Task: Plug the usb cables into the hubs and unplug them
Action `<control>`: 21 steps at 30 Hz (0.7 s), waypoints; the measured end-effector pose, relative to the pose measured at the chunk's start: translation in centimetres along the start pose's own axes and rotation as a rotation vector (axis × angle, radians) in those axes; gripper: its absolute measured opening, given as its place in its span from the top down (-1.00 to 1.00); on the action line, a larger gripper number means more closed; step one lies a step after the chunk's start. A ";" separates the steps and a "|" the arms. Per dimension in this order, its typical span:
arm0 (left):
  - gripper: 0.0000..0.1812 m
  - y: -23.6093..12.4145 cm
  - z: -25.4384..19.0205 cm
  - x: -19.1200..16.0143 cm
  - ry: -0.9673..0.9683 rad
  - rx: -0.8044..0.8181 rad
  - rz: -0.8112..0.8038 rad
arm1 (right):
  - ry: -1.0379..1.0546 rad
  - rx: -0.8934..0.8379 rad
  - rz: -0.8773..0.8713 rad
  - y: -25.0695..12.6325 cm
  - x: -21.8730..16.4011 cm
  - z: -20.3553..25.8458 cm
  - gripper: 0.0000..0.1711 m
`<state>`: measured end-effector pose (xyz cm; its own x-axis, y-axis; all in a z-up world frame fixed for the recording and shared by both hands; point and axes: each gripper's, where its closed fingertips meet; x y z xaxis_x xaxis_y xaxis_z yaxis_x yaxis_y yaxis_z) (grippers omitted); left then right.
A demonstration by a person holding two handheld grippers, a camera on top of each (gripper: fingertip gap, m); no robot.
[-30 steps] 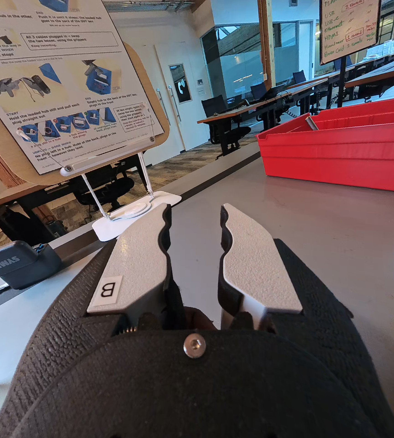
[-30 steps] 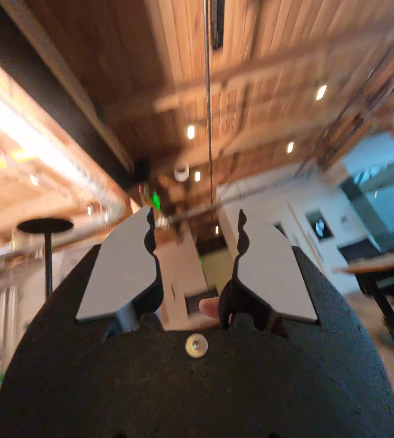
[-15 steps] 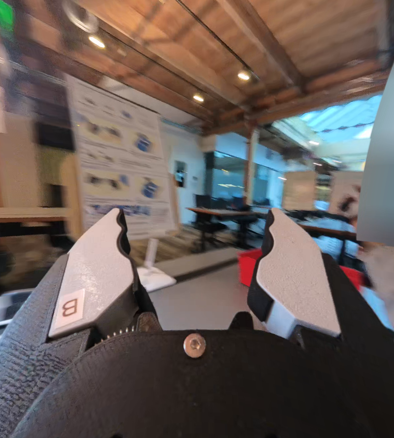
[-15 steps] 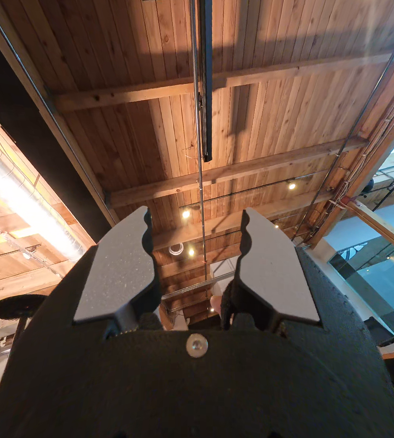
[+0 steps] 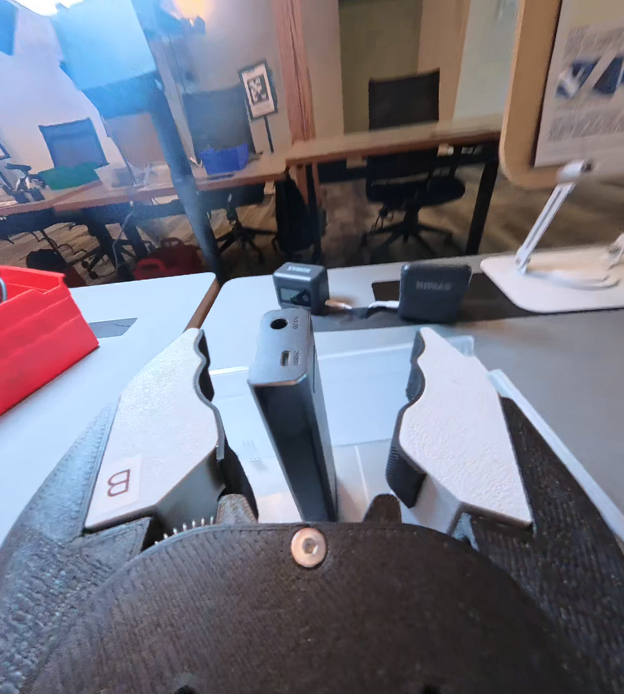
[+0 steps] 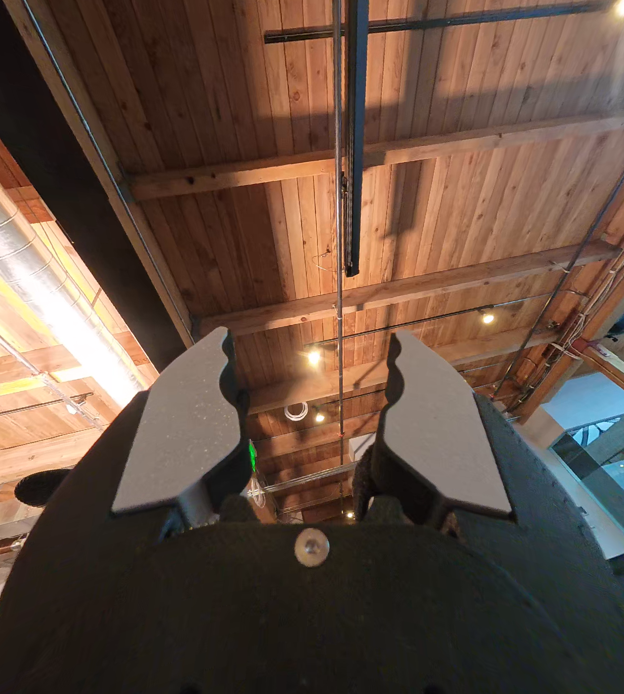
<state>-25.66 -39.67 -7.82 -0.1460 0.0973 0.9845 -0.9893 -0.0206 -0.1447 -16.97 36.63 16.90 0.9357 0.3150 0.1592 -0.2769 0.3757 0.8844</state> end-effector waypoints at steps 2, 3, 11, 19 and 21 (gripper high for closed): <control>0.05 1.2 0.4 -1.7 0.012 0.007 0.116 | -0.001 0.010 0.000 0.0 -0.1 0.3 0.08; 0.21 1.5 0.7 -2.5 0.022 0.007 0.179 | -0.001 0.015 0.003 0.0 -0.2 0.5 0.08; 0.63 0.3 -1.1 1.2 0.055 -0.036 0.057 | -0.020 0.095 0.111 0.1 -1.8 2.7 0.13; 0.66 -3.4 -12.4 15.5 0.092 -0.340 -0.296 | -0.089 0.350 0.516 -2.9 -10.0 11.0 0.09; 0.67 -4.0 -15.9 17.7 0.055 -0.455 -0.350 | -0.081 0.452 0.636 -5.1 -12.5 14.0 0.04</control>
<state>-24.39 -22.04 8.64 0.2023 0.0727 0.9766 -0.8802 0.4506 0.1488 -24.16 18.60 16.50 0.6454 0.2792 0.7109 -0.6652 -0.2519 0.7029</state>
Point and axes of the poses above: each gripper's, where its closed fingertips meet, y out along the fingers, x out of its top, z = x × y across the jaws, and after that the axes turned 13 degrees about -x, right-handed
